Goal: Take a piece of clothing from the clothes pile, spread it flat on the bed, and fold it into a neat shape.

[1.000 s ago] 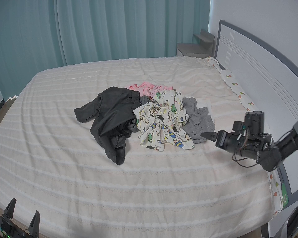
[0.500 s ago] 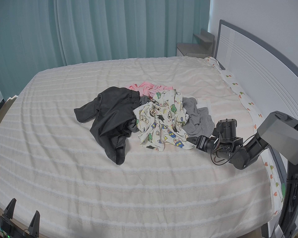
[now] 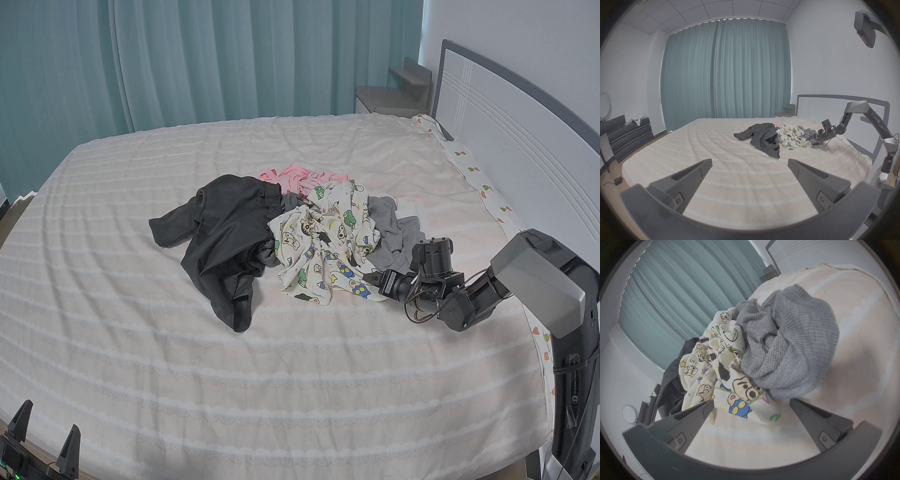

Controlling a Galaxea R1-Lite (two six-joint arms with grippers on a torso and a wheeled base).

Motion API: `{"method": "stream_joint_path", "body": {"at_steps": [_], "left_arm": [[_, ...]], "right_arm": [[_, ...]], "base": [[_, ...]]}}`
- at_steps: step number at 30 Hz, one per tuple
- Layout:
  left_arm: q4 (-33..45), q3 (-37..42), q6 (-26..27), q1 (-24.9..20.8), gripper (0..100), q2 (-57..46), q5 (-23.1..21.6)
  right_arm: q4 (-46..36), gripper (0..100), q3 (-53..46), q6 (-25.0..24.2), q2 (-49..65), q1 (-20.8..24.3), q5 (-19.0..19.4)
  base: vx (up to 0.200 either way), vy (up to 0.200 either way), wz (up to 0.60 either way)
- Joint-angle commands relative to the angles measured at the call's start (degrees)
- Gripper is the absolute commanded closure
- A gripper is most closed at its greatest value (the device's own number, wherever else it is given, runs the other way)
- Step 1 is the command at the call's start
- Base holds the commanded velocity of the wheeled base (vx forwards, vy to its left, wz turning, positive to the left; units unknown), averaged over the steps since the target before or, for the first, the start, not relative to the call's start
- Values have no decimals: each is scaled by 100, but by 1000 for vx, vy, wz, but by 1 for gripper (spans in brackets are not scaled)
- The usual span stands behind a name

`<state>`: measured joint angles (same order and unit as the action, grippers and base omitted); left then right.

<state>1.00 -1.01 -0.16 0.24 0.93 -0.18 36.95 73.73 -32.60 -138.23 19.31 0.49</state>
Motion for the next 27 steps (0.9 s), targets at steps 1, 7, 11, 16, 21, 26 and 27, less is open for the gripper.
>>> {"method": "stream_joint_path", "body": {"at_steps": [1,7,11,16,21,26,27], "left_arm": [[6,66,-2,2,0,-93,1],[-3,66,-2,2,0,-93,1],[-3,66,-2,2,0,-93,1],[-3,66,-2,2,0,-93,1],[-3,57,-2,2,0,-93,1],[-3,66,-2,2,0,-93,1],[-3,66,-2,2,0,-93,1]], "right_arm": [[-144,0,643,8,-591,47,-216],[-434,0,1223,-1,-881,64,-242],[-487,0,1469,-1,-925,117,-242],[-522,100,1768,8,-943,143,-286],[-513,100,1750,-19,-908,214,-286],[-487,100,1583,-71,-749,231,-365],[-469,100,1478,-106,-670,231,-365]], "base": [[0,0,0],[0,0,0],[0,0,0],[0,0,0],[0,0,0],[0,0,0],[0,0,0]]}}
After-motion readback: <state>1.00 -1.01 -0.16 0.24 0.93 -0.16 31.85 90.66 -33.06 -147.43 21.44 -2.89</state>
